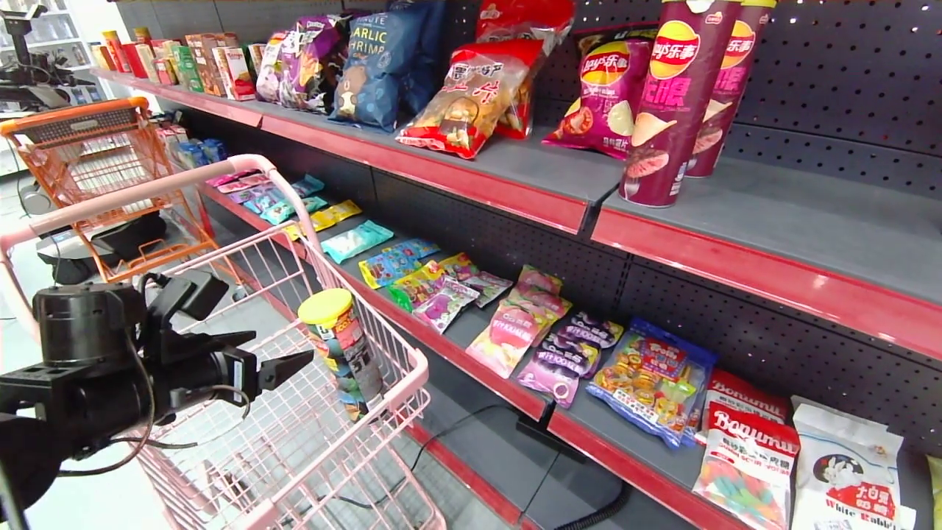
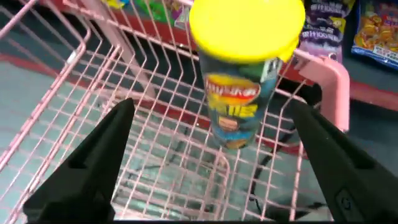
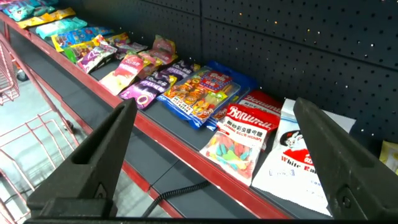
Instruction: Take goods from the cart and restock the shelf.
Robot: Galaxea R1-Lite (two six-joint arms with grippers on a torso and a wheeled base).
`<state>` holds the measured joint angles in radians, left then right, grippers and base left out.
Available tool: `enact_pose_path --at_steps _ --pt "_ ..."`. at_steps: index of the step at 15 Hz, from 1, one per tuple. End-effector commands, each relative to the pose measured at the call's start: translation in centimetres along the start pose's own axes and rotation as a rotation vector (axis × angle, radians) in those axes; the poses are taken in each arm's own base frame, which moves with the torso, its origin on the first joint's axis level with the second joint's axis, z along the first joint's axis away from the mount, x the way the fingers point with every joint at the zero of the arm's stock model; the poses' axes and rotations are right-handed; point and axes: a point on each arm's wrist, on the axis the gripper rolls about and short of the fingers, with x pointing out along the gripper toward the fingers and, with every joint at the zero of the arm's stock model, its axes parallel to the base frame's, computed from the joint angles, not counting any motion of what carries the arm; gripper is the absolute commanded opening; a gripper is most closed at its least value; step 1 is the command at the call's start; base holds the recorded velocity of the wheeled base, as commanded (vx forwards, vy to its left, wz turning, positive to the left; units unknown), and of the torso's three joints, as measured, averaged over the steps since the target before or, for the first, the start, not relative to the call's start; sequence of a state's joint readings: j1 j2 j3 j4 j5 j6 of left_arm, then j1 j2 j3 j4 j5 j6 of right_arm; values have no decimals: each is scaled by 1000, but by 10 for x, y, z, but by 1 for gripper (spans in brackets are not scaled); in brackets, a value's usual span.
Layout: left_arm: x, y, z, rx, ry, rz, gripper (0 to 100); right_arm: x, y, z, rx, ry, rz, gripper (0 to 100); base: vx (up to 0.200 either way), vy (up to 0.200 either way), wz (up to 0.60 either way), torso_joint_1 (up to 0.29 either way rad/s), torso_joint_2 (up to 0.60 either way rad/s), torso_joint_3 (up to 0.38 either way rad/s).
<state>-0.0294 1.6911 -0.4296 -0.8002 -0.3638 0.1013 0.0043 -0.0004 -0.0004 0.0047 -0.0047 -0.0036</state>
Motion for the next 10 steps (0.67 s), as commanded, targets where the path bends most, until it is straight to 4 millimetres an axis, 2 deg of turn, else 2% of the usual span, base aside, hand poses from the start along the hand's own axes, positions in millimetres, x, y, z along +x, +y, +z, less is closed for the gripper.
enact_pose_path --at_steps 1,4,7,10 --pt "29 7 -7 12 6 -27 100 0 0 0 1 1 0 100 0 0 0 0 0 0" --pt "46 7 -13 35 -21 -53 100 0 0 0 -1 1 0 100 0 0 0 0 0 0" --pt "53 0 -16 46 -9 -113 100 0 0 0 -1 1 0 100 0 0 0 0 0 0" --pt "69 1 -13 73 -15 -130 100 0 0 0 -1 1 0 100 0 0 0 0 0 0"
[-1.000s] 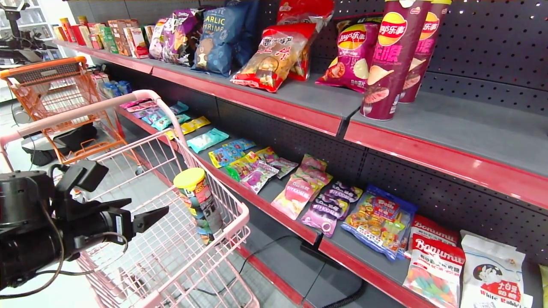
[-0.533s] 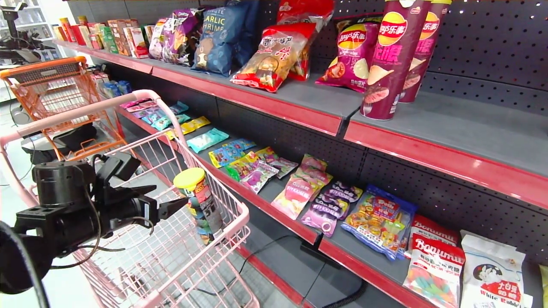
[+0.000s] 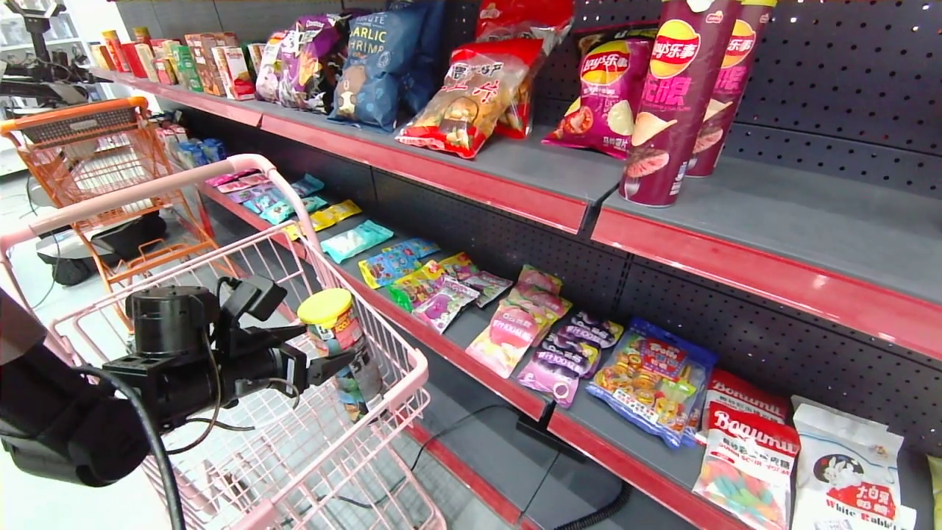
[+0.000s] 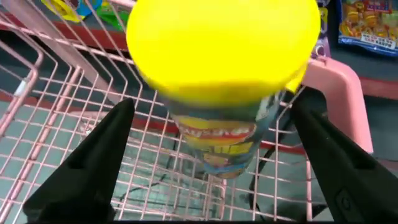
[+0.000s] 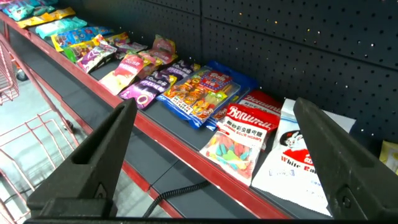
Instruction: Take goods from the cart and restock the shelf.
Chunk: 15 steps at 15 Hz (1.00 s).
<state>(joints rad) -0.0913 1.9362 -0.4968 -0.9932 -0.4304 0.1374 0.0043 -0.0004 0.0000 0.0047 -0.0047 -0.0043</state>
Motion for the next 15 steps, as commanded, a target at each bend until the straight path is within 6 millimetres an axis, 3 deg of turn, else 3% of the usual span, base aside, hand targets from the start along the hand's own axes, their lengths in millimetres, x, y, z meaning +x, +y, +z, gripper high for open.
enact_pose_path --at_steps 1,7,8,12,15 --pt "15 4 1 13 -4 -11 100 0 0 0 0 0 0 100 0 0 0 0 0 0" --pt "31 3 3 35 -7 -28 100 0 0 0 0 0 0 100 0 0 0 0 0 0" --pt "32 3 3 39 -9 -29 0 0 0 0 0 0 0 100 0 0 0 0 0 0" --pt "23 0 9 42 -27 -28 0 0 0 0 0 0 0 100 0 0 0 0 0 0" --pt "-14 -14 24 55 -63 -19 0 0 0 0 1 0 0 100 0 0 0 0 0 0"
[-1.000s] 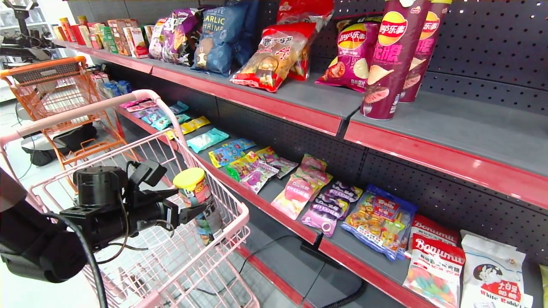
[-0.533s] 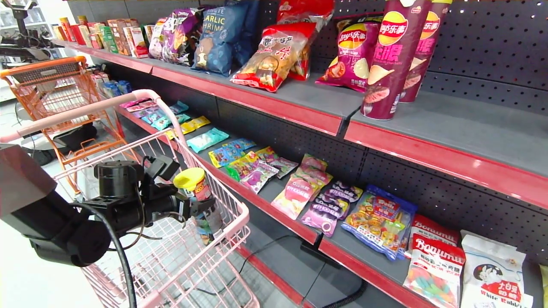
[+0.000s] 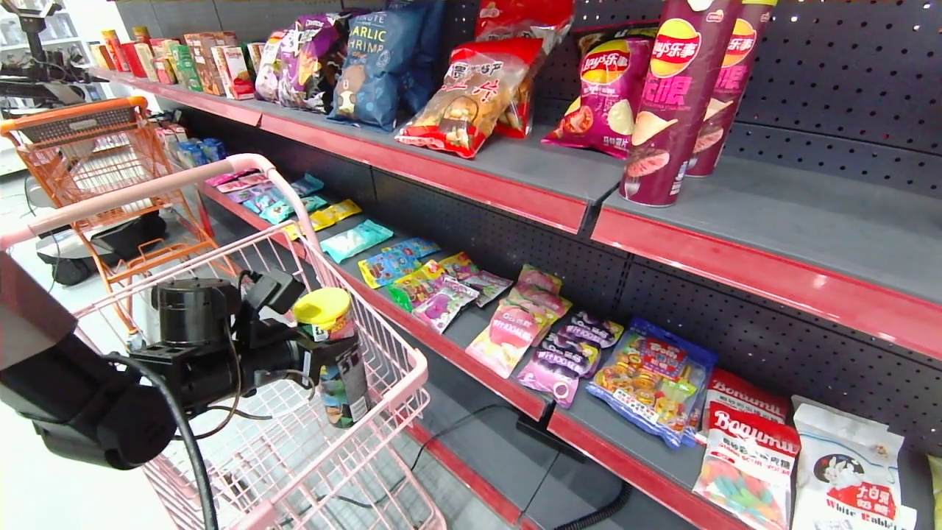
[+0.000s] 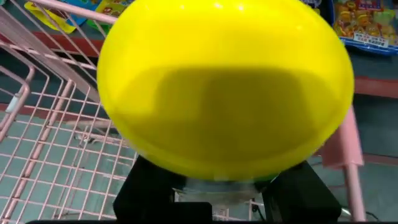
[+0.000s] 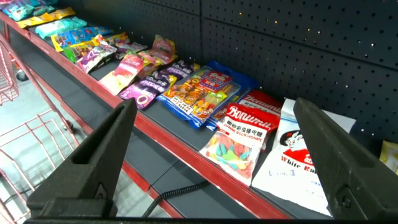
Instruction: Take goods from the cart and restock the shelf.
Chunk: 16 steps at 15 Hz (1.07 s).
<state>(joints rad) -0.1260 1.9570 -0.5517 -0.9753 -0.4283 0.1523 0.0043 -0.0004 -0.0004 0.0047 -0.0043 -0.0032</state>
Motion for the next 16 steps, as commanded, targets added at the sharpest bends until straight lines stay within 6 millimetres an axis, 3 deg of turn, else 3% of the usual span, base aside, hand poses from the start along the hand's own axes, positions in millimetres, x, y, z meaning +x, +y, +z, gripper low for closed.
enact_pose_path --at_steps 1,2,3,5,8,10,12,16 --pt "-46 -15 30 25 -72 19 0 0 0 0 0 1 0 100 0 0 0 0 0 0" --pt "-67 -20 42 14 -92 34 0 0 0 0 0 -1 0 100 0 0 0 0 0 0" --pt "-67 -20 42 14 -92 34 0 0 0 0 0 -1 0 100 0 0 0 0 0 0" --pt "-169 -59 77 1 -153 113 0 0 0 0 0 1 0 100 0 0 0 0 0 0" --pt "-237 -93 72 26 -233 160 0 0 0 0 2 1 0 100 0 0 0 0 0 0" --pt "-264 -107 67 34 -256 175 0 0 0 0 0 1 0 100 0 0 0 0 0 0" --pt "-279 -115 63 51 -296 190 0 0 0 0 0 1 0 100 0 0 0 83 -303 -200" --pt "-291 -120 60 60 -343 255 0 0 0 0 2 1 0 100 0 0 0 155 -473 -316"
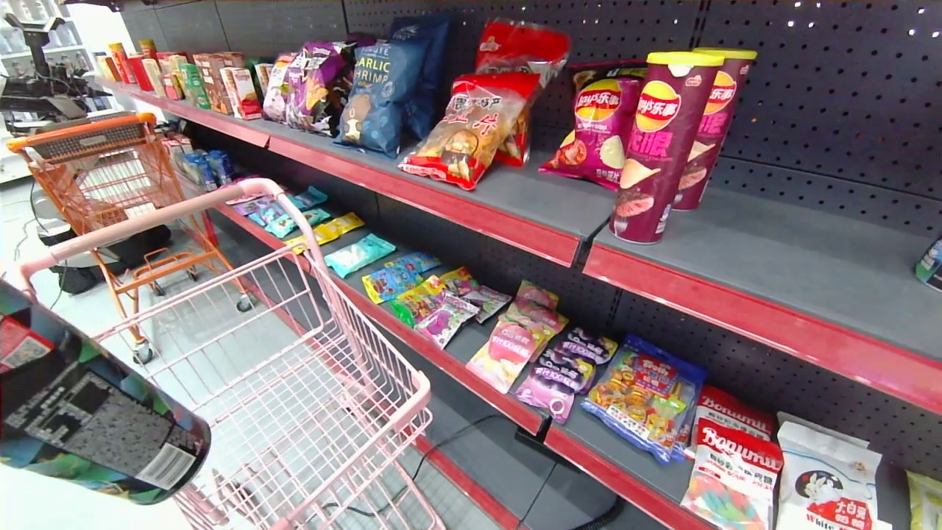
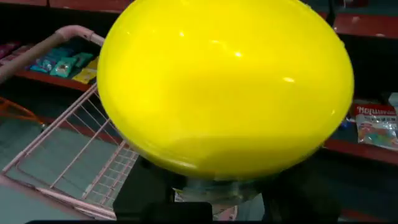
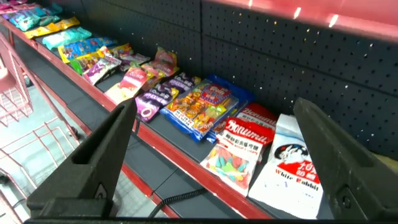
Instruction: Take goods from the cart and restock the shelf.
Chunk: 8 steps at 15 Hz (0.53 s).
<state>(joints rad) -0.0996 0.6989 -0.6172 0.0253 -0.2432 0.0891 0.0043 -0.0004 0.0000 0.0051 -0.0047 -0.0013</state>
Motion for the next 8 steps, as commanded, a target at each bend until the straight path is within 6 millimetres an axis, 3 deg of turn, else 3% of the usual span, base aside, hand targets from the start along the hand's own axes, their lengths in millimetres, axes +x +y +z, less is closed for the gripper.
enact_pose_path --at_steps 1,8 --pt "-19 -4 1 18 -72 24 0 0 0 0 0 0 0 100 0 0 0 188 -530 -344" --pt "-30 -7 -8 21 -96 52 0 0 0 0 0 0 0 100 0 0 0 221 -570 -352"
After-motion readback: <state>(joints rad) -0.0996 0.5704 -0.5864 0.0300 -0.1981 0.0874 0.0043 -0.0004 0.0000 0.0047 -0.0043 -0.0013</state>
